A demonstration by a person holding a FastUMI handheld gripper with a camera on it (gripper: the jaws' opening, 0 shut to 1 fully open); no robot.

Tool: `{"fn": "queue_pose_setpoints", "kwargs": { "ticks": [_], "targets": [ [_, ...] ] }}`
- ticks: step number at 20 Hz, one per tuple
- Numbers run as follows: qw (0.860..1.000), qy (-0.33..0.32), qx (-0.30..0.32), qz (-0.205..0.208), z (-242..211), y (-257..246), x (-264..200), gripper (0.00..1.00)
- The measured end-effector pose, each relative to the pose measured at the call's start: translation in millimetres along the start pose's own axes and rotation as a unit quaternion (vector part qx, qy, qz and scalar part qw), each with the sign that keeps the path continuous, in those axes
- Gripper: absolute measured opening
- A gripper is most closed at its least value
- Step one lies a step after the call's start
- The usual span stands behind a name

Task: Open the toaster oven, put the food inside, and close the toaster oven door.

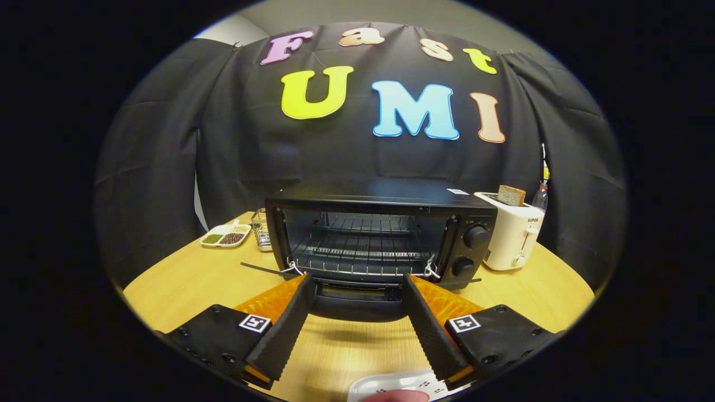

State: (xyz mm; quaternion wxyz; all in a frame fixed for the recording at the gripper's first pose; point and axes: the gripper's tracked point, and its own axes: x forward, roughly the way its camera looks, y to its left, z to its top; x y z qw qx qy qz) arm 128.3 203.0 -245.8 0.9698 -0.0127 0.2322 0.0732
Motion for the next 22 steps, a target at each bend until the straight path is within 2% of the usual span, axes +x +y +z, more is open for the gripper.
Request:
{"fn": "queue_pose_setpoints", "kwargs": {
  "ticks": [5, 11, 17, 22],
  "targets": [
    [0.998, 0.054, -0.027, 0.020, -39, 4, -10, 0.99],
    [0.990, 0.134, 0.010, 0.047, -75, 6, -20, 0.98],
    [0.988, 0.136, 0.026, 0.074, -70, -5, -54, 0.98],
    [0.984, 0.133, 0.068, 0.096, -55, -28, -92, 0.97]
  ]
}}
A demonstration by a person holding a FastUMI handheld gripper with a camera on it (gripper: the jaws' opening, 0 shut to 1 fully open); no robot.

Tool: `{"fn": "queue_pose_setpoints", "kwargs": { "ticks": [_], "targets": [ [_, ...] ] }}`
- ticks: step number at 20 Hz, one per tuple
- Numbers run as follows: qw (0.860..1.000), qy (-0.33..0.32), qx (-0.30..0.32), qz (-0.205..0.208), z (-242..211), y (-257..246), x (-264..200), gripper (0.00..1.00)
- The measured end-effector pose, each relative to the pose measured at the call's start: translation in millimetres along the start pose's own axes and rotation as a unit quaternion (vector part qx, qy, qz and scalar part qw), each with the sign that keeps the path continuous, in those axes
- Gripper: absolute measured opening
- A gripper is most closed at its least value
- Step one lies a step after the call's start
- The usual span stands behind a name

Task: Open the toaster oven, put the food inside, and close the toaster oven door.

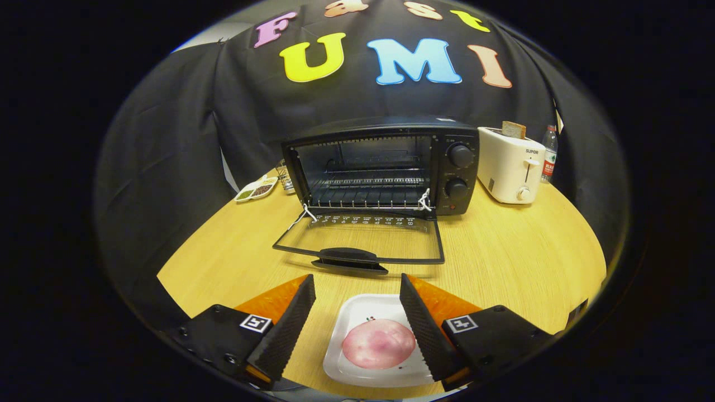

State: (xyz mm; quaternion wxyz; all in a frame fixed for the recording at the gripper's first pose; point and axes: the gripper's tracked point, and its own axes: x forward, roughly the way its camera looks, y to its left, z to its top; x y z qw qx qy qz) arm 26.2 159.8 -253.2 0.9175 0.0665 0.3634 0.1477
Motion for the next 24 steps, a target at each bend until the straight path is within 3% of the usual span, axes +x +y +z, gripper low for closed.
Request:
{"fn": "queue_pose_setpoints", "kwargs": {
  "ticks": [4, 12, 16, 24],
  "targets": [
    [1.000, -0.010, 0.004, 0.013, 11, -21, -29, 0.98],
    [0.992, 0.091, 0.053, 0.070, -5, -66, -33, 0.98],
    [0.976, 0.176, 0.082, 0.101, -28, -82, -24, 0.98],
    [0.934, 0.323, 0.070, 0.136, -84, -97, -14, 0.98]
  ]
}}
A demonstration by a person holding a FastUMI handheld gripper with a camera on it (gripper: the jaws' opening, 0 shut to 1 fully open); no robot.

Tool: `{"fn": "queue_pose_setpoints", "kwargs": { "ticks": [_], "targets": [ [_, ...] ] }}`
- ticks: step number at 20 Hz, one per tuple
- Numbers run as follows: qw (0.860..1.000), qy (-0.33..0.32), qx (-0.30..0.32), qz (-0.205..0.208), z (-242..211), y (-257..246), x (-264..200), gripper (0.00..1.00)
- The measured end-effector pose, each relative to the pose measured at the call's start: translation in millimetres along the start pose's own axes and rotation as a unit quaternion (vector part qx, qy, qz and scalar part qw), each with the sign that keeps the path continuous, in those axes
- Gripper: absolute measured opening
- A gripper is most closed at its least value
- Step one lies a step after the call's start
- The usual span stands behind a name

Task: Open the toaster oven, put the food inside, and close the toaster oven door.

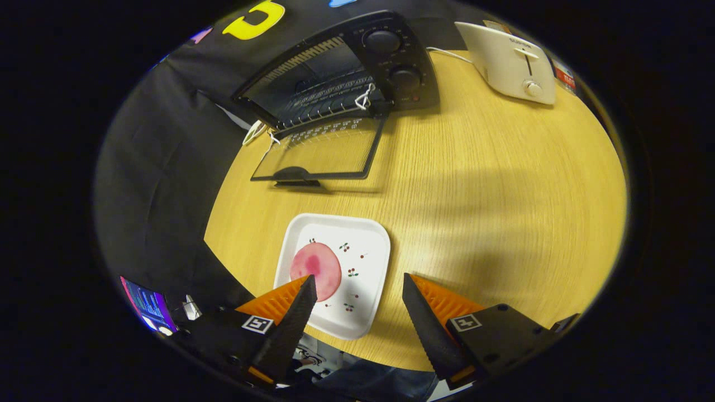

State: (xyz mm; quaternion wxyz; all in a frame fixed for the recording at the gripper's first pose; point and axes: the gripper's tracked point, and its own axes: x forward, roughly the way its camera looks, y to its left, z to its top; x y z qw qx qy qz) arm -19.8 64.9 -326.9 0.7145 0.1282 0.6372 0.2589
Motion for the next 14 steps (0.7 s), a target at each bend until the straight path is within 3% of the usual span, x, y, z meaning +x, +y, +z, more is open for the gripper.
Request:
{"fn": "queue_pose_setpoints", "kwargs": {
  "ticks": [2, 7, 8, 10, 12, 14],
  "targets": [
    [1.000, 0.016, -0.001, 0.008, -2, 1, 4, 0.97],
    [0.998, 0.053, 0.026, 0.017, -3, 1, 8, 0.79],
    [0.998, 0.059, 0.028, 0.016, -6, 0, 14, 0.64],
    [0.997, 0.071, 0.032, 0.016, -7, -1, 12, 0.57],
    [0.997, 0.075, 0.035, -0.006, -8, -16, 17, 0.33],
    [0.995, 0.084, 0.050, 0.004, -12, -13, 18, 0.10]
  ]
}}
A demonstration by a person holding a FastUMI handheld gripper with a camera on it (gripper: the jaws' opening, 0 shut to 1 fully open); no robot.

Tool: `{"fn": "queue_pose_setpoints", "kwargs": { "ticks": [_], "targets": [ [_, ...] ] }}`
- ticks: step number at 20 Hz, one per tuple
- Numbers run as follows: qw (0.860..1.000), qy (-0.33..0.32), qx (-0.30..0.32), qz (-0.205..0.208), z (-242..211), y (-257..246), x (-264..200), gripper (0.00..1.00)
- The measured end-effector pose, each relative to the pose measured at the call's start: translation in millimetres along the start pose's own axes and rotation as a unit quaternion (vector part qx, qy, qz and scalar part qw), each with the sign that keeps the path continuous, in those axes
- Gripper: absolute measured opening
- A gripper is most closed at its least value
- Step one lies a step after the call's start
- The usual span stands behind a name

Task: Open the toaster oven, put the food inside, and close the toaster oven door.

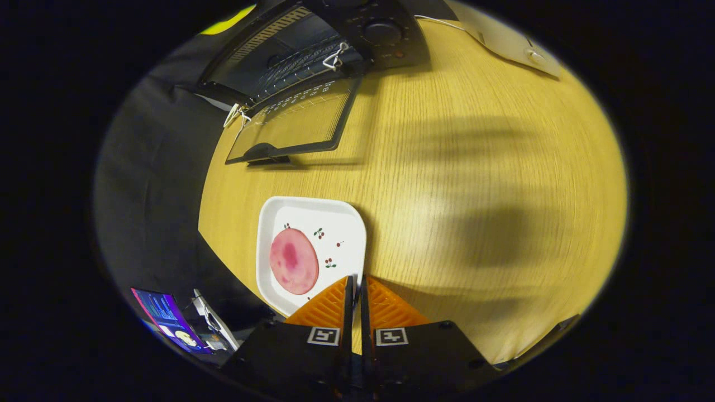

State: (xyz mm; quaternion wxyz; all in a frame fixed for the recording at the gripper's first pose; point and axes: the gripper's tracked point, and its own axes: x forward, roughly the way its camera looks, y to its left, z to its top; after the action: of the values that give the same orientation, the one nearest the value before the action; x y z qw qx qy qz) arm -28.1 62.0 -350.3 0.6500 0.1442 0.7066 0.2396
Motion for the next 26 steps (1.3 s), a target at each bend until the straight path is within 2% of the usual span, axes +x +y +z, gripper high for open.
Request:
{"fn": "queue_pose_setpoints", "kwargs": {
  "ticks": [2, 3, 4, 7, 13, 19, 26],
  "targets": [
    [1.000, 0.006, -0.009, 0.003, -2, 0, 2, 0.08],
    [1.000, -0.004, 0.008, 0.003, 3, 1, -1, 0.08],
    [1.000, 0.000, 0.008, 0.008, 0, 3, 1, 0.02],
    [1.000, -0.003, 0.003, 0.021, -6, 7, -1, 0.02],
    [0.996, -0.025, 0.062, 0.067, -16, 29, -6, 0.02],
    [0.985, -0.063, 0.115, 0.114, -21, 62, -10, 0.02],
    [0.965, -0.139, 0.175, 0.139, -11, 103, -15, 0.02]
  ]
}}
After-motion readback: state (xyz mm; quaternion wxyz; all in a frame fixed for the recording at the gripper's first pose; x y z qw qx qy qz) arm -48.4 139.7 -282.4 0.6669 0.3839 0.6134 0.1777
